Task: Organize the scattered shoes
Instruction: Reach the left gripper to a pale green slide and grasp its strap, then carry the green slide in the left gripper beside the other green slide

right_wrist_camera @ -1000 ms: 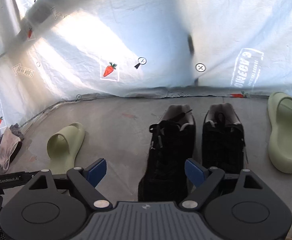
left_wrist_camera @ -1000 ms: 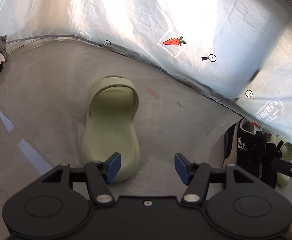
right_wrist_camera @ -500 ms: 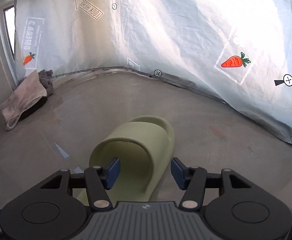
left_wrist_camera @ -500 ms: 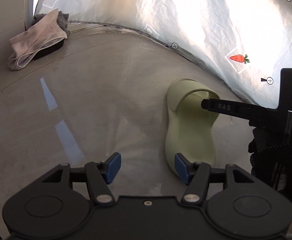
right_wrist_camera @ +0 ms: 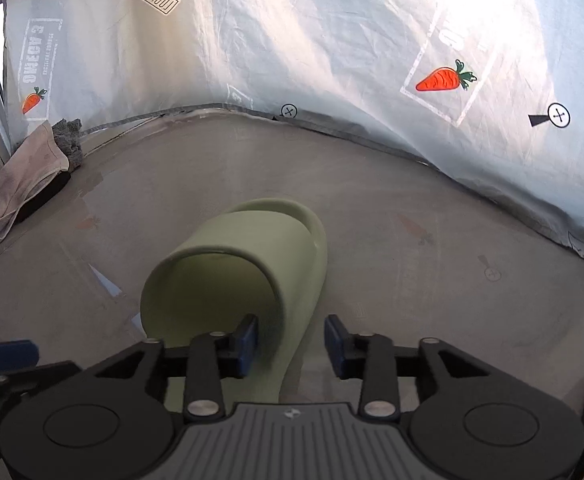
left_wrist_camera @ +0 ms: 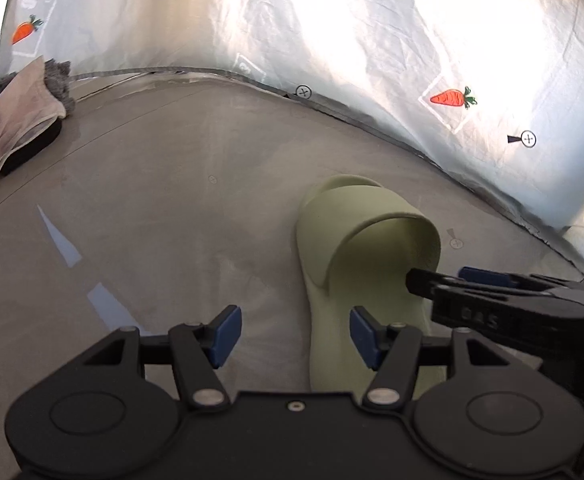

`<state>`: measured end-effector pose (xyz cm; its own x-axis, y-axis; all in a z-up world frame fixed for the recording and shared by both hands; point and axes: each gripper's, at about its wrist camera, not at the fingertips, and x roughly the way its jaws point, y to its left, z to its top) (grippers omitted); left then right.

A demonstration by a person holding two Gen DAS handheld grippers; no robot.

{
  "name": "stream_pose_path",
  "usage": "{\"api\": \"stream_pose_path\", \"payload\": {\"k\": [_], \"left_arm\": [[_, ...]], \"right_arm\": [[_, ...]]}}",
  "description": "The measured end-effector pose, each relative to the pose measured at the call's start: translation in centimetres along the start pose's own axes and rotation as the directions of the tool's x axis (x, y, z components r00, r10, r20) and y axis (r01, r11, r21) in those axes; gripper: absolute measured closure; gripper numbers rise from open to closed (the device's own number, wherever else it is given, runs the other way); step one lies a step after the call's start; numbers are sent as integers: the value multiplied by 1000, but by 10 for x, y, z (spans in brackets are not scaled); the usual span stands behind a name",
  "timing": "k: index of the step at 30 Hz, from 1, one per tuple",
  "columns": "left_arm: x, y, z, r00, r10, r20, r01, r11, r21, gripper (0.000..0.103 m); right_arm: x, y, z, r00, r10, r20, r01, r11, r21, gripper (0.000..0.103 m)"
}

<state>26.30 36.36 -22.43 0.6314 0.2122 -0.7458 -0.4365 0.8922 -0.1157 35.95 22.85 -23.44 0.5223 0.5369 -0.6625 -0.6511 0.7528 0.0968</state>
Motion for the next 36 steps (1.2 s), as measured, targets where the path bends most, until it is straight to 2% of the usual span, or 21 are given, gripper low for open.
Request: {"api": "stream_pose_path", "payload": {"k": [2,5,6,7,9,10,13,15,17,19,22,24,27,29,31,33,36], "left_arm": [[23,-12,7,1000,10,-8,-10,999,48,42],[46,-21,18,1000,7,8,-8,999,54,40],[50,-23,22,1000,4,12,-5,999,50,52],[54,-24,26,1000,5,17,-6,999,37,70],[55,-27,34,999,36,30,-36,999,8,84],[52,-28,36,998,43,35,-43,999,3,86],[32,-33,43,995,64,74,-64,998,-9,87],[-3,-36,51,990,35,140,-33,999,-15,87],[-42,-40,59,977,-1,212,2,1000,-9,86],[-82,-54,64,958,-40,284,31,999,35,87],[-128,-79,65,931,-141,338,119,989,85,87],[-155,-106,63,911,-231,342,202,972,117,87],[-175,-159,50,896,-309,318,263,948,182,86],[-184,-211,31,900,-332,282,276,935,221,86],[-185,-254,12,907,-350,236,298,927,228,86],[-184,-298,-8,911,-368,186,322,916,237,86],[-175,-363,-37,929,-332,164,286,925,252,86]], "right_arm": [[-17,-11,-8,1000,-1,20,0,1000,16,43],[-45,-28,-19,999,2,36,-4,998,63,43],[-56,-35,-24,999,2,44,-5,996,86,43],[-67,-40,-28,999,-2,52,-4,994,108,43],[-86,-51,-36,998,-11,67,1,989,149,43],[-97,-56,-41,997,-18,72,5,985,172,43],[-131,-72,-60,994,-54,93,30,970,242,43],[-154,-84,-74,992,-75,103,43,956,289,43],[-185,-98,-88,987,-105,122,56,933,355,43],[-218,-112,-101,975,-171,142,98,904,417,43],[-262,-131,-119,942,-282,179,160,851,501,43],[-297,-144,-135,908,-364,209,188,798,572,43],[-352,-162,-166,841,-480,250,214,719,661,43],[-390,-173,-191,795,-546,266,228,674,703,43],[-419,-188,-216,768,-583,266,219,629,746,43],[-443,-201,-238,752,-607,258,213,594,776,43],[-480,-222,-272,741,-624,247,214,569,794,43]]}}
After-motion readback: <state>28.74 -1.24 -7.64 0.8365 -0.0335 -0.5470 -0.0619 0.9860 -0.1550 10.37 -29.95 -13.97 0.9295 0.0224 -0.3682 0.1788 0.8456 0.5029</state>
